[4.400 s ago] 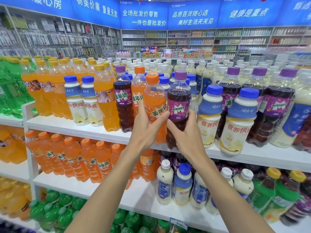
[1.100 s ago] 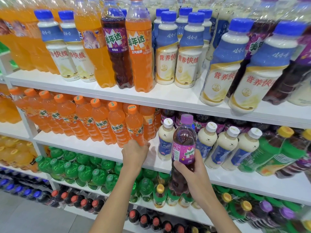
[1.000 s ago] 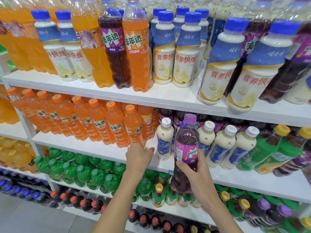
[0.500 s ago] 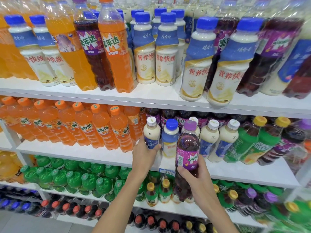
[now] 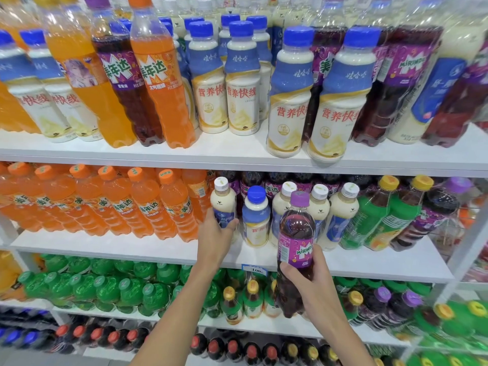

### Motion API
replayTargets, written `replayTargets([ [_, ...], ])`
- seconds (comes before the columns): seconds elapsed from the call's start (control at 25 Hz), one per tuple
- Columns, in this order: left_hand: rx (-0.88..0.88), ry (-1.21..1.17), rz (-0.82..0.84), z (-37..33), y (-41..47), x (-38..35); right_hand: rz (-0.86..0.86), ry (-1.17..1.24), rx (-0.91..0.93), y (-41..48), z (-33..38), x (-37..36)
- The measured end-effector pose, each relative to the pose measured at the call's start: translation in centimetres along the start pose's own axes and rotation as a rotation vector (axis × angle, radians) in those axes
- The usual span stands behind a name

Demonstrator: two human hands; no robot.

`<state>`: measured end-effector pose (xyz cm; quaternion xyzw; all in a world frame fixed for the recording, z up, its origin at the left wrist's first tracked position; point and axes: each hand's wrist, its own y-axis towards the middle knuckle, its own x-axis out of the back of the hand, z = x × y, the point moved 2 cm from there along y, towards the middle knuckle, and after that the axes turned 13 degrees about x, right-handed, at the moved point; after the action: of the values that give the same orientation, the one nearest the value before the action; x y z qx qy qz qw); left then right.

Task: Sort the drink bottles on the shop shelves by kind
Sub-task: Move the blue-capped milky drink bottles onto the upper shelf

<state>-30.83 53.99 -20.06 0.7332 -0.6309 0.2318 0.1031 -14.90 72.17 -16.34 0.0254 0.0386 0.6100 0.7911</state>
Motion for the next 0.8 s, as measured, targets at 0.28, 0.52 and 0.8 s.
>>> replayTargets([
  [0.28, 0.005, -0.013, -0.008, -0.1, 0.3, 0.1, -0.022, -0.017, 0.017, -0.1, 0.3, 0.1],
  [0.52, 0.194, 0.316, 0.200, -0.5, -2.1, -0.1, -0.033, -0.015, 0.009, 0.0, 0.0, 0.0],
  [0.8, -0.070, 0.031, 0.160, -2.1, -2.7, -4.2, -0.039, -0.033, 0.020, 0.2, 0.1, 0.0],
])
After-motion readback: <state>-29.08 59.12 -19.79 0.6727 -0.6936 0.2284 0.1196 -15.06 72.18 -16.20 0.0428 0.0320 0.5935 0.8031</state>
